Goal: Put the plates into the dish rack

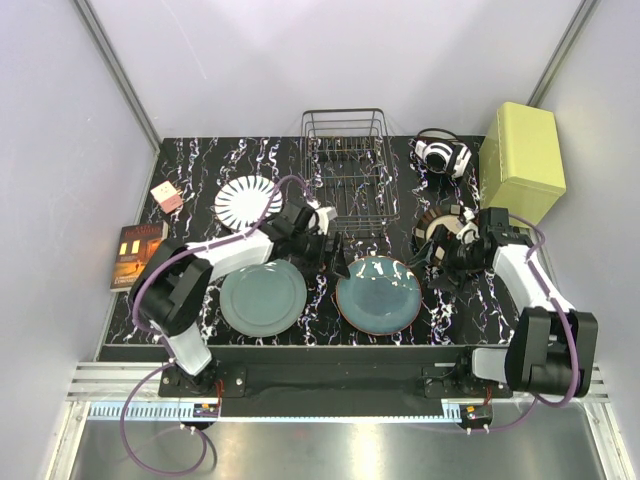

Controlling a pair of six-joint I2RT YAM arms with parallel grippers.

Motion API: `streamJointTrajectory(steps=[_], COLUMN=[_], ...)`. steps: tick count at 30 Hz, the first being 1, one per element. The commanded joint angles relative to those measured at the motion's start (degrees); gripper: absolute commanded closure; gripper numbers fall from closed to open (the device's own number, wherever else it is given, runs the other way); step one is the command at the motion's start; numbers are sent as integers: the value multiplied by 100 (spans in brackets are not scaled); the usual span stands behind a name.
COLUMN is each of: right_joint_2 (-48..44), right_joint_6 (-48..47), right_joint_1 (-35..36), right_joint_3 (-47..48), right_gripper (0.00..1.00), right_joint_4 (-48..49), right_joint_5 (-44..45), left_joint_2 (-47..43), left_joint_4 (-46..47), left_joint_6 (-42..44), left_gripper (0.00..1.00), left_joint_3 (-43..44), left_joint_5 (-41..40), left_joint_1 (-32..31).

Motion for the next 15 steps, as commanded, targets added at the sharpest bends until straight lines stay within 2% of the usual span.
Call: streamJointTrajectory(steps=[1, 7, 12, 15], right_joint_2=[268, 505, 672, 1031], right_joint_6=[256, 318, 564, 546], right_joint_1=[13, 13, 13, 13], right_joint_3=[-49, -76, -216, -260], right_gripper=[5, 7, 13, 14], right_joint_4=[-10, -89, -316, -239], right_joint_5=[406, 661, 1389, 1365], left_joint_2=[233, 514, 804, 822], left_joint_4=[453, 409, 830, 1085], left_joint_6=[-151, -266, -450, -547], left_gripper=[16, 19, 39, 52], left_joint_3=[68, 68, -29, -143], left_joint_5=[417, 390, 688, 803], left_joint_1=[-161, -187, -187, -179])
